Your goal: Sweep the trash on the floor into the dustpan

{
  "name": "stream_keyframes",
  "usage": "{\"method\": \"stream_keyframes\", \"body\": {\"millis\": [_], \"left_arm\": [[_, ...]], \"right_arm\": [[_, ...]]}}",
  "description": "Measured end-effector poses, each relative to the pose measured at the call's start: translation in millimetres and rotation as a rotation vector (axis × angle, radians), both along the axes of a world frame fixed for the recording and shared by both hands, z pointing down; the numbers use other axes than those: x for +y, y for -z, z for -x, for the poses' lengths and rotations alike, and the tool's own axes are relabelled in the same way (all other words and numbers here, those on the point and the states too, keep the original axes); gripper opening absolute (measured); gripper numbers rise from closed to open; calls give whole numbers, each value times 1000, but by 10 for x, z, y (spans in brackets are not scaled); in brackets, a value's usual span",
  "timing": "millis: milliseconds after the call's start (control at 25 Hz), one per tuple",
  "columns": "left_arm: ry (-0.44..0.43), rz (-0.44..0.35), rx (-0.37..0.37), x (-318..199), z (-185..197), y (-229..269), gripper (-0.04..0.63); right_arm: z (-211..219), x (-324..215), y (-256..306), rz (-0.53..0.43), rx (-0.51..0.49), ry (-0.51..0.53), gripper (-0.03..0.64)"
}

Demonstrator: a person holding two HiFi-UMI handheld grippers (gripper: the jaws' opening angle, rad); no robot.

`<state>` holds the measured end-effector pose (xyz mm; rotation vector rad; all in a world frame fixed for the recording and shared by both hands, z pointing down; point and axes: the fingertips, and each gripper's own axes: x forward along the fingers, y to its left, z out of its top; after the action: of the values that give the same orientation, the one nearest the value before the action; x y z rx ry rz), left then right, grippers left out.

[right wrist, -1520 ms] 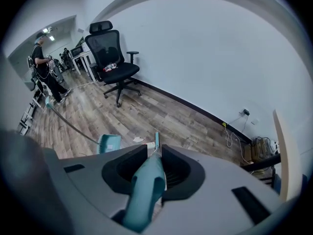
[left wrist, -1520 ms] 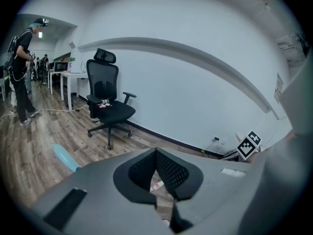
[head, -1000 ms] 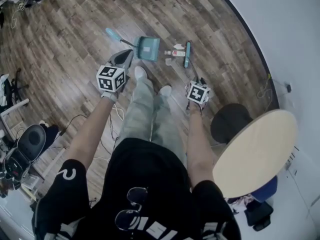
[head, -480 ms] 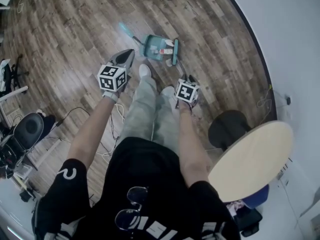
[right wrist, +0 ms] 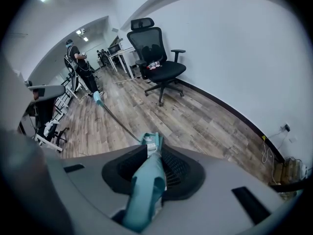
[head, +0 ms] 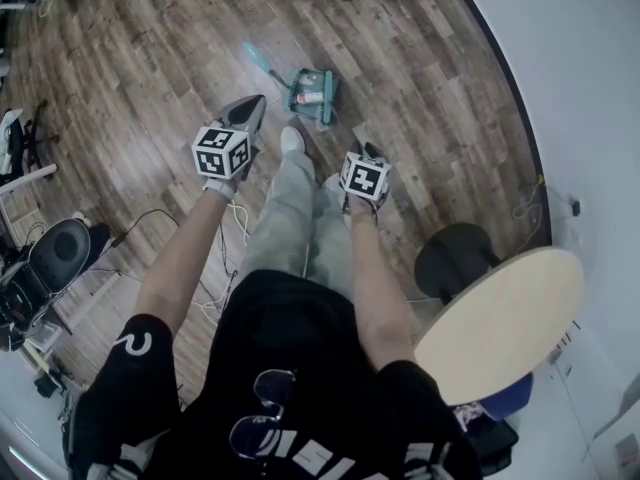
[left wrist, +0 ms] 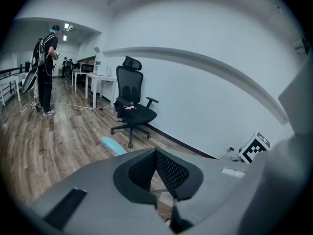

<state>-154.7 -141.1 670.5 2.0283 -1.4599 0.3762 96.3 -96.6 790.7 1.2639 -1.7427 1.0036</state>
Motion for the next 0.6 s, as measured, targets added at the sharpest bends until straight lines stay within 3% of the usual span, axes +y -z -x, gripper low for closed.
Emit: {"method": "stream_keyframes", "body": {"millis": [280,600], "left_arm": [[-23,-20,-7,-57,-138,183,-3],[-71,-106,-10,-267,-532,756,-3]], "right_arm": [[-352,40,206,-21,2,-43,86],[-956,-154,936,-155,-8,-117,86]]}}
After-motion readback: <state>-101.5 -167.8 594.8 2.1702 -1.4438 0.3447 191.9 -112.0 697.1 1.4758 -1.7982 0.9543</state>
